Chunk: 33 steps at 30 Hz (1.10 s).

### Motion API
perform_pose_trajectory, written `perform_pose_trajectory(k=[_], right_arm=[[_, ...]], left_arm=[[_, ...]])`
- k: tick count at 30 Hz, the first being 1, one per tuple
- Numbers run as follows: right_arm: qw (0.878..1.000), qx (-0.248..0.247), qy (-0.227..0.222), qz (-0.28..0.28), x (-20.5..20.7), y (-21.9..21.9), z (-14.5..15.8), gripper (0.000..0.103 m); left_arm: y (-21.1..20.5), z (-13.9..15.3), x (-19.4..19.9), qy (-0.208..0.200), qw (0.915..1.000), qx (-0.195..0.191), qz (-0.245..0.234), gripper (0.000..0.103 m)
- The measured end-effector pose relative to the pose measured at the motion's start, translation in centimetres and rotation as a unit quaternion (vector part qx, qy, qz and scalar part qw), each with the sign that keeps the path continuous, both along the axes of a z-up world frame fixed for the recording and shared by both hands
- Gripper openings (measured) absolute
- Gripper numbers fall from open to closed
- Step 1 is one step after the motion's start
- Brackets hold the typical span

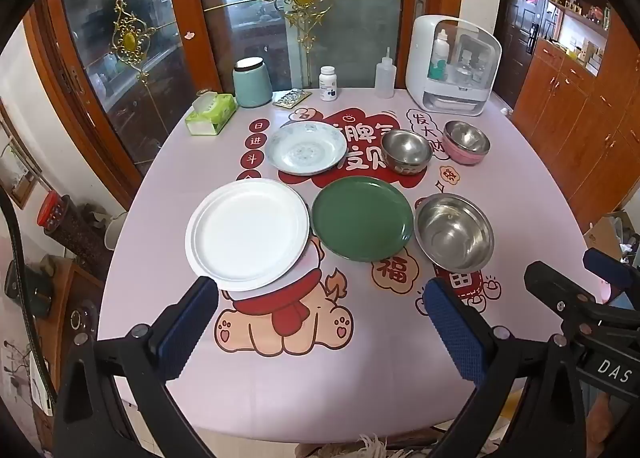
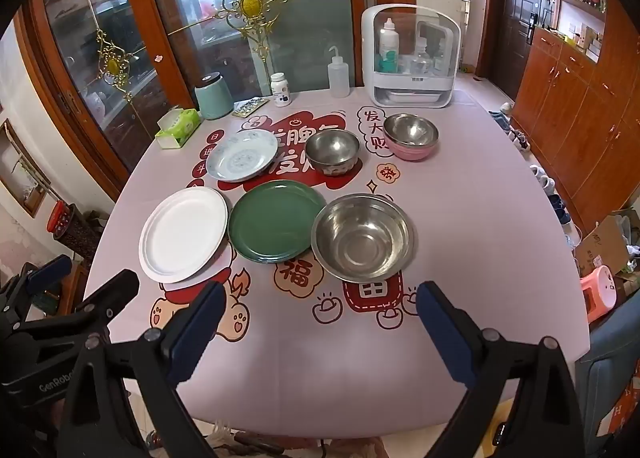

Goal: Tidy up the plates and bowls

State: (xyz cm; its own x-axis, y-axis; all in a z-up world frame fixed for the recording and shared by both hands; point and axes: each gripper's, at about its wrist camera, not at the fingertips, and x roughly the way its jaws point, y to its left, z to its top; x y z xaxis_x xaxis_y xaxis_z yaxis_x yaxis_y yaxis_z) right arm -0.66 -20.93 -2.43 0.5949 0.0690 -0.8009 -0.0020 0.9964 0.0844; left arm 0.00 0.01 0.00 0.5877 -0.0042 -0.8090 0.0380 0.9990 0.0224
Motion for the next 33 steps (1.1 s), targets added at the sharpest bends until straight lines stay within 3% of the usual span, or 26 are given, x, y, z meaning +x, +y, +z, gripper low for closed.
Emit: perform_pose_trajectory(k=[33], right_arm=[[1.0,0.002,-0.001,0.0,-0.3,0.7,0.0,0.096]], left_arm=[[0.0,0.7,0.2,0.002,1.0,-0.006,-0.006,0.102]])
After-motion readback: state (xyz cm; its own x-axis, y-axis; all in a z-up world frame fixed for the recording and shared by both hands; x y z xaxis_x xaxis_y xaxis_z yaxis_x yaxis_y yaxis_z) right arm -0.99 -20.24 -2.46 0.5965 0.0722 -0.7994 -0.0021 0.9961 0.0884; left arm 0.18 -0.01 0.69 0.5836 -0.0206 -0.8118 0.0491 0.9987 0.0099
